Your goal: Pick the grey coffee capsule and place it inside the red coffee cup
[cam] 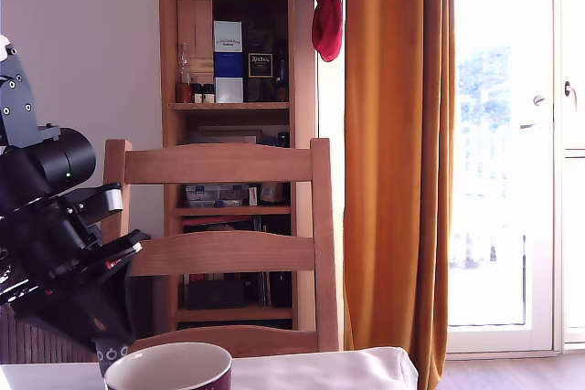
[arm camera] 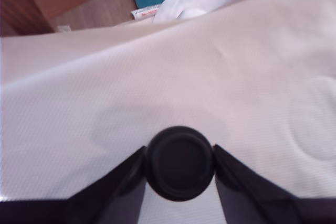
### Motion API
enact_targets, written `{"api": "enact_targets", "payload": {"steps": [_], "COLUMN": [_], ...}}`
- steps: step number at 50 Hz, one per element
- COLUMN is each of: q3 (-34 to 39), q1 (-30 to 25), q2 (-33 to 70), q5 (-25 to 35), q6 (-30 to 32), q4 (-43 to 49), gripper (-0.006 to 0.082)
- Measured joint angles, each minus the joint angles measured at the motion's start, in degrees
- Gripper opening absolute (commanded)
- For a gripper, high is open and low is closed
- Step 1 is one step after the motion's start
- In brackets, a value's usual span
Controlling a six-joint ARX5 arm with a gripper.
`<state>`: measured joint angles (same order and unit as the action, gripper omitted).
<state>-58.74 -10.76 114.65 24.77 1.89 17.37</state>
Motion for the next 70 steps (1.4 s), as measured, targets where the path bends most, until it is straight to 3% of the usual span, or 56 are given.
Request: {"api": "enact_targets", "payload": {"steps": [17, 32, 53, 70], "q3": [0.02, 0.00, 0.00, 0.00], "q1": [-0.15, -4.15, -13.03, -16.92], "q2": [-5.18, -14.71, -14.71, -14.71], "q5": [6.73, 9.22, 9.09, 3.37], "q6": [-0.02, -0.39, -0.44, -1.70], "q4": [7.41, 11.67, 19.52, 21.05], "gripper": [0.0319, 0.0319, 0.0319, 0.0320]}}
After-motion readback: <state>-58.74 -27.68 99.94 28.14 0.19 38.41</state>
